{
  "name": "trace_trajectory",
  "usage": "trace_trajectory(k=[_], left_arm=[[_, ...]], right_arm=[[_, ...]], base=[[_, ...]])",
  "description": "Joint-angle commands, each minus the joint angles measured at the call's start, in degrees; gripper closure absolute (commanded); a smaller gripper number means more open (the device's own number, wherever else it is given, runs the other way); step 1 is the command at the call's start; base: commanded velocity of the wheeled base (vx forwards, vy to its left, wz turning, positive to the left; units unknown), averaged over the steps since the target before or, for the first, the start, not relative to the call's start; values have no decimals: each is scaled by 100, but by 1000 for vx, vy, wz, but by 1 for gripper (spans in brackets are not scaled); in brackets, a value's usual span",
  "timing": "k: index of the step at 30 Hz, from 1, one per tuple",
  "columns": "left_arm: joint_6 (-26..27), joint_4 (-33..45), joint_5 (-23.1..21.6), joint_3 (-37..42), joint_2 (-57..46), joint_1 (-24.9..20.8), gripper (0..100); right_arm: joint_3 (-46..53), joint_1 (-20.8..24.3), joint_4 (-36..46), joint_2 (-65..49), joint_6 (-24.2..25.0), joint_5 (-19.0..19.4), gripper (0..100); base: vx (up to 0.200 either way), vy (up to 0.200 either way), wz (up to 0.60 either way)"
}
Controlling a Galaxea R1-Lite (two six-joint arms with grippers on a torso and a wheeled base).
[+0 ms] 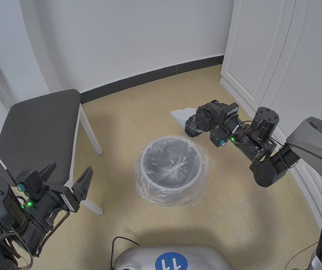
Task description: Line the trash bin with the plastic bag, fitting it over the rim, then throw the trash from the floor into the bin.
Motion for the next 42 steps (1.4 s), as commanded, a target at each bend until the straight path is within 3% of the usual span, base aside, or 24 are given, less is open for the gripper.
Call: trace_trajectory(k=[1,12,27,36,42], left_arm=[[-3,7,-1,-1,34,8,0],[32,-19,-10,-19,-63,96,0],[32,-19,-10,-28,-63,148,0],[32,-19,-10,-19,-54,140,0],[32,-19,-10,-19,-45,140,0]], right_arm=[[-96,274,3,248,-41,-29,100],[-659,872,-23,1267,-23,-161,100],[-333,845,-129,1513,-6,-91,100],[1020,810,-515,1408,108,85,100],[853,749,-427,1434,179,85,100]], base=[[0,0,0],[0,0,0],[0,0,0],[0,0,0],[0,0,0]])
